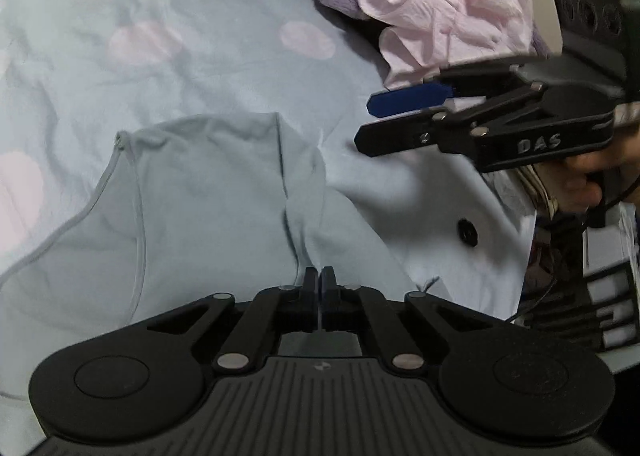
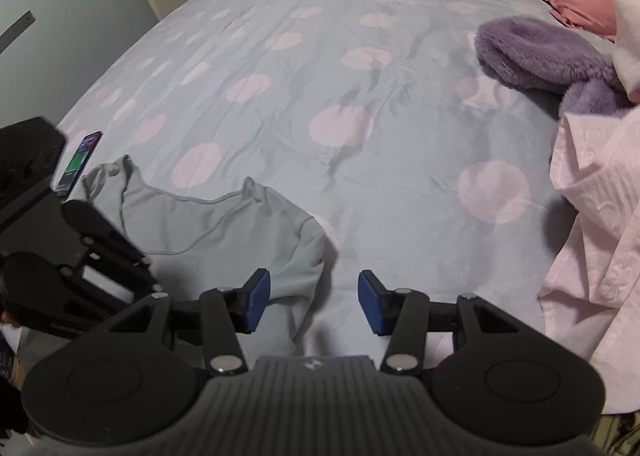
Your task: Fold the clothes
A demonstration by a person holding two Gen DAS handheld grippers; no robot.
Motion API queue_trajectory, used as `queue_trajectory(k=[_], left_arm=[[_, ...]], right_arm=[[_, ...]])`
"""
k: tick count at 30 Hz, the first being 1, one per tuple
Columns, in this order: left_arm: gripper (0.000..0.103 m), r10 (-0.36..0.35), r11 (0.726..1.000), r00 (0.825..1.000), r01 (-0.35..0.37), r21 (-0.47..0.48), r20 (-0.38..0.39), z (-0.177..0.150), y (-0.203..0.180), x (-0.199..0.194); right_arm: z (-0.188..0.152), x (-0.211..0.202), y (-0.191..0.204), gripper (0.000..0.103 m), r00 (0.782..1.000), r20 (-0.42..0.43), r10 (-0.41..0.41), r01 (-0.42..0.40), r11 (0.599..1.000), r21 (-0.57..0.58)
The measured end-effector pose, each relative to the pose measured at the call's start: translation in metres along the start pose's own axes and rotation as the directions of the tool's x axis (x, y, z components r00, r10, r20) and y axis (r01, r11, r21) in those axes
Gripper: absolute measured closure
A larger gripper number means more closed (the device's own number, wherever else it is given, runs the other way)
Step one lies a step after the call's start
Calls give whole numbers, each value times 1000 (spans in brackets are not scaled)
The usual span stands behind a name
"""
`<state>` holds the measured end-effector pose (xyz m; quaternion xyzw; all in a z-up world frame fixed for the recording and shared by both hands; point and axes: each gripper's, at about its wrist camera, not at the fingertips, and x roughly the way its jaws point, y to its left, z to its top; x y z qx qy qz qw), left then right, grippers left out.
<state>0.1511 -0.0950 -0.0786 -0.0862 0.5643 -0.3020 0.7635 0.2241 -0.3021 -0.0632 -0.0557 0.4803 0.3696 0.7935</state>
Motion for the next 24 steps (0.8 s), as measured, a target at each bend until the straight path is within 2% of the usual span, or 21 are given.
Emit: queue_trajectory(k=[4,8,10,14,17,18,20,24], left_arm=[[103,-4,998,1000,5,-60,8,-9,10,-9],[103,8,997,1000,-9,-80,-10,-16,16,-12],[103,17,996,1000,-18,-84,-19,-18,17,-12],[103,16,995,1000,-18,-98,-22,-22,21,-10],[103,16,994,999,-20,-111,-35,-22,23,-5],[103,18,993,999,-23,-114,-40,-22,23,-4],[103,27,992,998,-33,-119,-48,-23,24,-3],[103,15,987,1000,-19,-160,-25,-23,30,-6]], right_arm=[[-2,15,-5,78,1000,8,9,-10,999,51],[4,28,-7,80,999,29,31,-33,995,90],[8,33,-6,86,998,37,46,-49,994,94],[16,46,5,91,997,19,75,-75,996,37],[13,67,16,92,1000,-13,-29,28,999,-34],[12,70,16,94,999,-15,-46,45,999,-26],[9,74,14,94,998,-15,-69,69,998,1],[15,54,9,92,998,24,-51,50,998,35]])
